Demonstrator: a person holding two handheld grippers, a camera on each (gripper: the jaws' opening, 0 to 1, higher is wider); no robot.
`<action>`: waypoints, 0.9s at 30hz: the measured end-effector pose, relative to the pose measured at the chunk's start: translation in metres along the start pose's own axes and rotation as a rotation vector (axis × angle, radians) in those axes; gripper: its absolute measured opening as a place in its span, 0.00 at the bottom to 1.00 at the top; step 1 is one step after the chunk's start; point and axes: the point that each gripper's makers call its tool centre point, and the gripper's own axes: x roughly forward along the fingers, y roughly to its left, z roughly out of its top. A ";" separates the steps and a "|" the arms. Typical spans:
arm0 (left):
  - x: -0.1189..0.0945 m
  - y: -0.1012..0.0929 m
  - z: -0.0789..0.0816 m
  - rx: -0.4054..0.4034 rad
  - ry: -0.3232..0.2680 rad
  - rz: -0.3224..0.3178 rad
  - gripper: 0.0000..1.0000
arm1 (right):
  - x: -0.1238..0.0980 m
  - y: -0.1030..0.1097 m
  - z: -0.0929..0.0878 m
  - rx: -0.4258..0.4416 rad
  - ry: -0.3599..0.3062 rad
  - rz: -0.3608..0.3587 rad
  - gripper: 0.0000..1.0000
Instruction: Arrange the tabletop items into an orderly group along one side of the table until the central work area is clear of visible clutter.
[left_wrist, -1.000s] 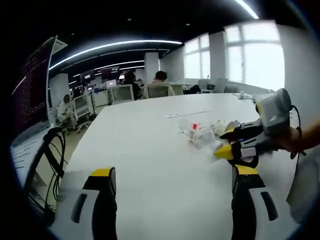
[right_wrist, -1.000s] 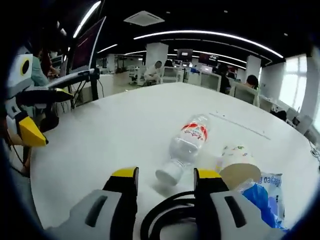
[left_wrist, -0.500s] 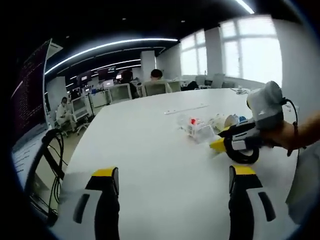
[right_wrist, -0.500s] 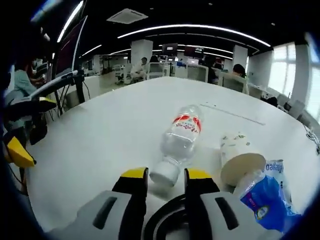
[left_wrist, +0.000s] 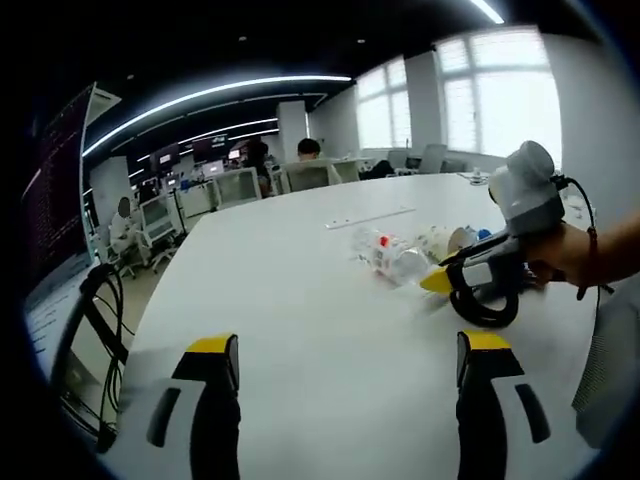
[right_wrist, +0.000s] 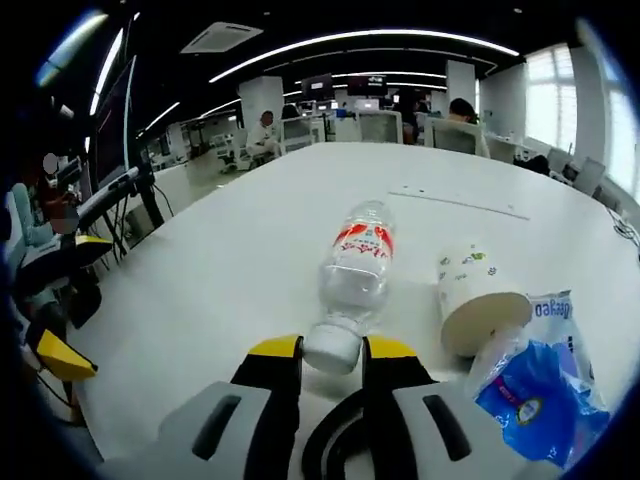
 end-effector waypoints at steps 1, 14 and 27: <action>0.000 0.000 0.001 0.000 -0.006 -0.002 0.87 | -0.002 0.001 0.001 -0.005 -0.003 0.003 0.20; 0.016 -0.013 0.008 0.079 -0.007 -0.053 0.82 | -0.027 0.008 0.030 -0.079 -0.095 0.005 0.19; 0.037 -0.027 0.036 -0.036 -0.076 -0.126 0.80 | -0.042 0.016 0.054 -0.090 -0.164 0.040 0.18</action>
